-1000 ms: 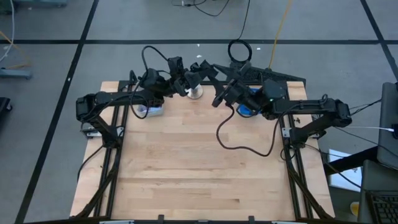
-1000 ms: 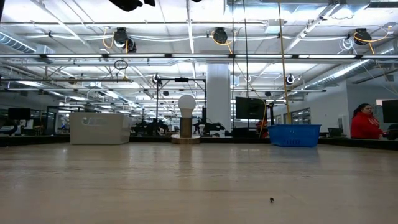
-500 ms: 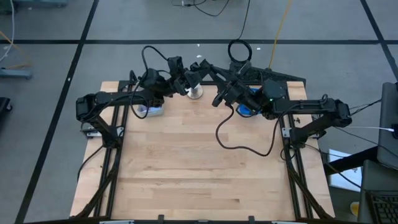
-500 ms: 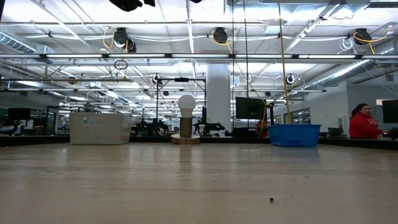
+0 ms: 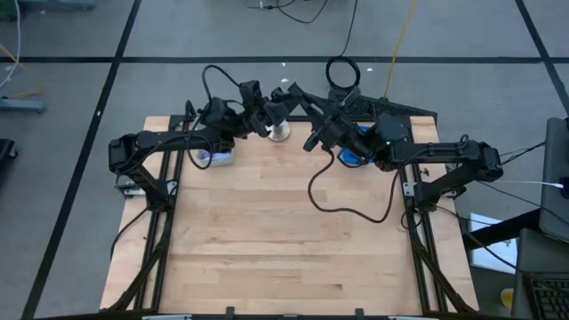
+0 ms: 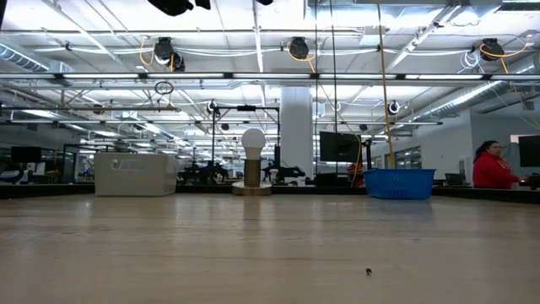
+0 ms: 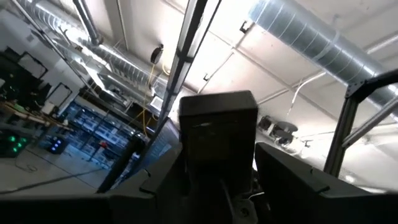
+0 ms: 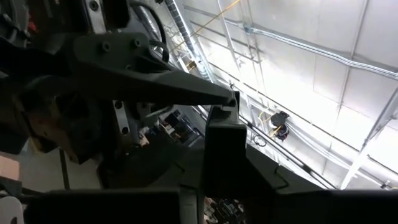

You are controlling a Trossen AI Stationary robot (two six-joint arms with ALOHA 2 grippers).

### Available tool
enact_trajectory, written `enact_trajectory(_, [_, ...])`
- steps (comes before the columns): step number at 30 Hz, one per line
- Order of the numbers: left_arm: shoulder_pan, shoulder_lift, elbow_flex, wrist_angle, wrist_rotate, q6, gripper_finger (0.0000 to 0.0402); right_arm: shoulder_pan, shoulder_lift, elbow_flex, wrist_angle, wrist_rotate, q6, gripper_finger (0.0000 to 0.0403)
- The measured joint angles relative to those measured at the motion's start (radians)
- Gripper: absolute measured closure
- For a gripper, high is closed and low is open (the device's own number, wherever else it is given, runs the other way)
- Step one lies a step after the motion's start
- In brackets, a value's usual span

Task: Pick & Place Office items
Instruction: Put the black digital clock into the blue bin

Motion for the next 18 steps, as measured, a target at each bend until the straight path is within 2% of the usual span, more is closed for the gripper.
enact_trajectory(9, [0.002, 0.001, 0.000, -0.005, 0.047, 0.105, 0.0201, 0.006, 0.000, 0.000, 0.006, 0.019, -0.015, 0.0350])
enact_trajectory(18, [0.023, 0.001, -0.001, -0.090, 0.198, 0.122, 0.0189, 0.043, -0.003, 0.000, 0.107, 0.075, -0.125, 0.0350])
